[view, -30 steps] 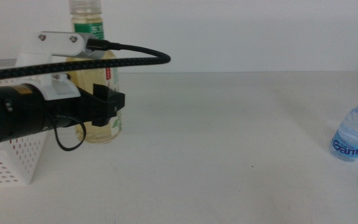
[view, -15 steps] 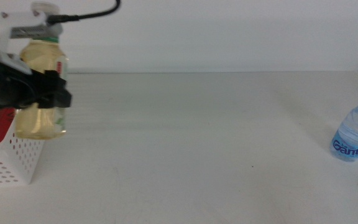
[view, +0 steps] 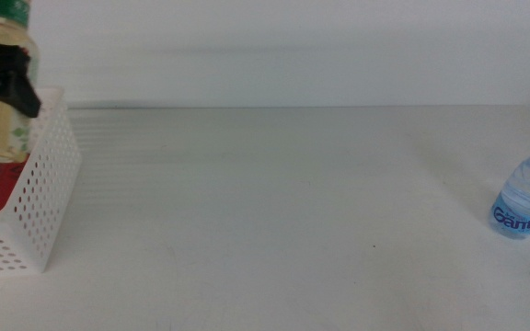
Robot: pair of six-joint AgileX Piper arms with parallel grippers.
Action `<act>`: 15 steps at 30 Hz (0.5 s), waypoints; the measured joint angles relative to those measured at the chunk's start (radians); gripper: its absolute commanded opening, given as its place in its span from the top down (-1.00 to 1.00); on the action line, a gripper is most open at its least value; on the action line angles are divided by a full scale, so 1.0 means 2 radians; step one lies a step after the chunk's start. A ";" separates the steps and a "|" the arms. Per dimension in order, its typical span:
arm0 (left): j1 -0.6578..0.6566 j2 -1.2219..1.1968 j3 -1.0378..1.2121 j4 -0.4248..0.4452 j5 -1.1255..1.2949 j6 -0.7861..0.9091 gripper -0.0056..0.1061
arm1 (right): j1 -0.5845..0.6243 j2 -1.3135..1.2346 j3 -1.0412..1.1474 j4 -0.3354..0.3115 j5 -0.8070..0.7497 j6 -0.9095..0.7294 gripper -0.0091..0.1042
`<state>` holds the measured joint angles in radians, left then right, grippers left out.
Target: Use arms to grab the bottles and put them into the dustbin to the left of the table.
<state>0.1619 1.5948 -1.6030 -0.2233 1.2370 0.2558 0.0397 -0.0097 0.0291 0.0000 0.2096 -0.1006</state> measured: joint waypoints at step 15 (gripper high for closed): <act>0.095 0.079 -0.021 0.028 0.013 0.008 0.99 | 0.000 0.000 0.000 0.000 0.000 0.000 -0.36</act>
<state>0.3516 1.7522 -1.6456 -0.1668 1.2636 0.2715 0.0397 -0.0097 0.0291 0.0000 0.2096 -0.1006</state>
